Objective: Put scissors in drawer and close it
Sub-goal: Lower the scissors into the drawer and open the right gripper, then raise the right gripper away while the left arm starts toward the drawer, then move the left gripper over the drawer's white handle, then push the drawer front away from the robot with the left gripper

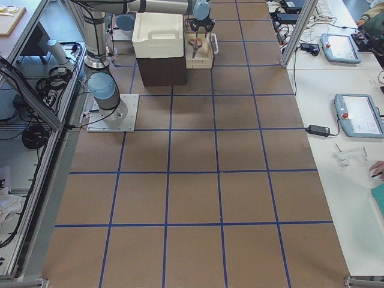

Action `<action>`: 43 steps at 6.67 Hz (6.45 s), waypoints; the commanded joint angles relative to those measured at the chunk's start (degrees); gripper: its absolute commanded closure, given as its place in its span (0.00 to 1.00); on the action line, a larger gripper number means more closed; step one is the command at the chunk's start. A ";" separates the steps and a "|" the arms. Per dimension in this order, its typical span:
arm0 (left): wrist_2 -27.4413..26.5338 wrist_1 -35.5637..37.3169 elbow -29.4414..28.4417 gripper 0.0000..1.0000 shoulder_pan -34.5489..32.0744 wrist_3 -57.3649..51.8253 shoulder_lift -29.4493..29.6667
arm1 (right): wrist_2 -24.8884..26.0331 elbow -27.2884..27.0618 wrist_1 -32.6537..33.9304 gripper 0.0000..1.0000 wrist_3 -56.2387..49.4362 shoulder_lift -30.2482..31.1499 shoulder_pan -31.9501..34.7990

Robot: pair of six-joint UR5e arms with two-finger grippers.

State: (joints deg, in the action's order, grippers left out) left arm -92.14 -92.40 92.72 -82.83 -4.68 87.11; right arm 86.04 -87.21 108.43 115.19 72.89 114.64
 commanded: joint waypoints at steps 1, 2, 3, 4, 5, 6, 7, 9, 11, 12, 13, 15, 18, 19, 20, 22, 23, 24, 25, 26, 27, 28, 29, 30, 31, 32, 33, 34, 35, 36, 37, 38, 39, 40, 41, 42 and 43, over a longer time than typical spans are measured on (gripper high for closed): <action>-0.40 0.28 0.09 0.00 -0.41 -0.06 0.07 | 0.79 2.57 -2.68 0.46 -9.23 1.45 -4.83; -0.49 0.55 0.00 0.00 -0.49 -0.15 0.07 | 0.79 2.57 -5.40 0.47 -19.29 3.73 -9.47; 0.38 1.51 -0.35 0.00 -0.67 0.29 0.33 | 0.71 2.57 -8.64 0.47 -29.22 5.66 -15.09; 0.38 2.74 -1.31 0.00 -1.80 -0.06 0.77 | 0.79 2.49 -11.11 0.43 -41.68 7.77 -20.19; 0.56 2.66 -4.01 0.00 -3.64 0.63 2.26 | 0.97 2.40 -12.53 0.37 -50.85 9.88 -23.64; 3.17 2.57 -7.61 0.00 -5.57 0.99 5.66 | 1.67 1.88 -15.50 0.26 -59.12 13.99 -25.06; 3.11 2.75 -10.17 0.00 -7.77 1.08 8.66 | 4.20 1.87 -15.10 0.19 -73.56 16.03 -25.25; 3.28 11.40 -11.07 0.00 -13.48 8.96 15.42 | 4.83 1.87 -14.92 0.00 -85.98 17.11 -25.34; 3.28 19.58 -11.25 0.00 -18.58 13.71 22.36 | 3.96 1.87 -13.87 0.00 -99.29 16.41 -25.34; 3.20 22.49 -11.25 0.00 -19.47 15.04 25.01 | 3.96 1.78 -14.12 0.00 -104.24 15.45 -25.34; 3.28 25.74 -11.25 0.00 -20.61 15.66 27.64 | 3.87 1.61 -14.56 0.00 -104.64 15.35 -24.91; 3.37 30.07 -11.60 0.00 -22.55 18.83 32.22 | 4.05 1.78 -15.00 0.00 -112.92 15.44 -24.99; 4.42 29.38 -11.95 0.00 -23.17 22.86 34.61 | 3.17 1.87 -17.36 0.00 -112.73 16.23 -25.25; 4.51 25.72 -12.30 0.00 -23.34 22.97 34.09 | 3.08 1.96 -17.29 0.00 -113.34 16.32 -24.99; 4.43 19.94 -14.04 0.00 -23.35 22.97 33.57 | 3.08 2.05 -17.38 0.00 -113.61 16.32 -24.99; 4.78 17.25 -15.03 0.00 -23.43 23.05 33.12 | 3.08 1.87 -17.38 0.00 -113.44 16.23 -24.99; 4.78 17.16 -14.94 0.00 -23.43 23.14 33.12 | 3.17 1.87 -17.29 0.00 -113.43 16.23 -24.99; 5.21 15.86 -15.03 0.00 -23.43 24.19 33.03 | 3.08 1.87 -17.29 0.00 -113.52 16.23 -24.99; 5.13 14.71 -15.03 0.00 -23.43 24.46 32.95 | 3.17 1.87 -17.29 0.00 -113.52 16.23 -25.08; 5.22 13.83 -15.03 0.00 -23.43 24.46 33.03 | 3.17 1.87 -17.29 0.00 -113.44 16.23 -25.08; 5.74 12.69 -15.03 0.00 -23.43 24.46 32.95 | 3.17 1.87 -17.29 0.00 -113.43 16.23 -25.08; 7.05 12.42 -15.11 0.00 -23.43 24.55 32.34 | 3.26 1.87 -17.29 0.00 -113.43 16.23 -25.08; 7.15 11.46 -15.11 0.00 -23.43 24.55 31.89 | 3.26 1.87 -17.29 0.00 -113.43 16.23 -25.08; 7.59 10.32 -15.11 0.00 -23.43 24.55 31.72 | 3.26 1.87 -17.38 0.00 -113.35 16.32 -25.08; 8.90 9.61 -15.03 0.00 -23.43 24.55 31.71 | 3.34 1.87 -17.38 0.00 -113.35 16.23 -25.08; 9.00 8.56 -15.03 0.00 -23.43 24.64 31.63 | 3.34 1.87 -17.38 0.00 -113.35 16.23 -25.08; 9.00 7.50 -15.03 0.00 -23.43 24.64 31.63 | 3.34 1.87 -17.38 0.00 -113.35 16.23 -25.08; 9.08 7.15 -15.03 0.00 -23.43 24.64 31.54 | 3.34 1.87 -17.38 0.00 -113.35 16.32 -25.08; 9.35 6.62 -15.03 0.00 -23.43 24.64 31.54 | 3.34 1.78 -17.38 0.00 -113.35 16.23 -25.08; 9.52 6.01 -15.03 0.00 -23.43 24.81 31.54 | 3.34 1.61 -17.38 0.00 -113.35 16.32 -25.08; 9.53 4.35 -15.03 0.00 -23.43 26.29 31.71 | 3.34 1.61 -17.47 0.00 -113.35 16.23 -25.08; 9.53 2.33 -15.03 0.00 -23.43 26.39 31.45 | 3.26 1.61 -17.38 0.00 -113.35 16.23 -25.08; 9.61 1.35 -15.03 0.00 -23.43 26.48 31.45 | 3.34 1.61 -17.38 0.00 -113.35 16.23 -25.08; 9.61 0.99 -14.59 0.00 -23.43 26.57 31.71 | 3.26 1.61 -17.38 0.00 -113.26 16.23 -25.08; 10.40 -0.92 -14.41 0.00 -23.43 29.53 31.80 | 3.26 1.61 -17.38 0.00 -113.26 16.23 -25.08; 11.80 -1.55 -14.32 0.00 -23.70 30.78 31.54 | 3.26 1.61 -17.38 0.00 -113.26 16.23 -25.08; 11.90 -1.91 -14.32 0.00 -24.05 30.79 31.63 | 3.26 1.61 -17.38 0.00 -113.26 16.23 -25.08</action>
State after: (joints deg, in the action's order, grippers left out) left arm -80.85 -93.62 78.33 -106.50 25.42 118.74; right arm 89.30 -85.61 91.05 1.93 89.12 89.56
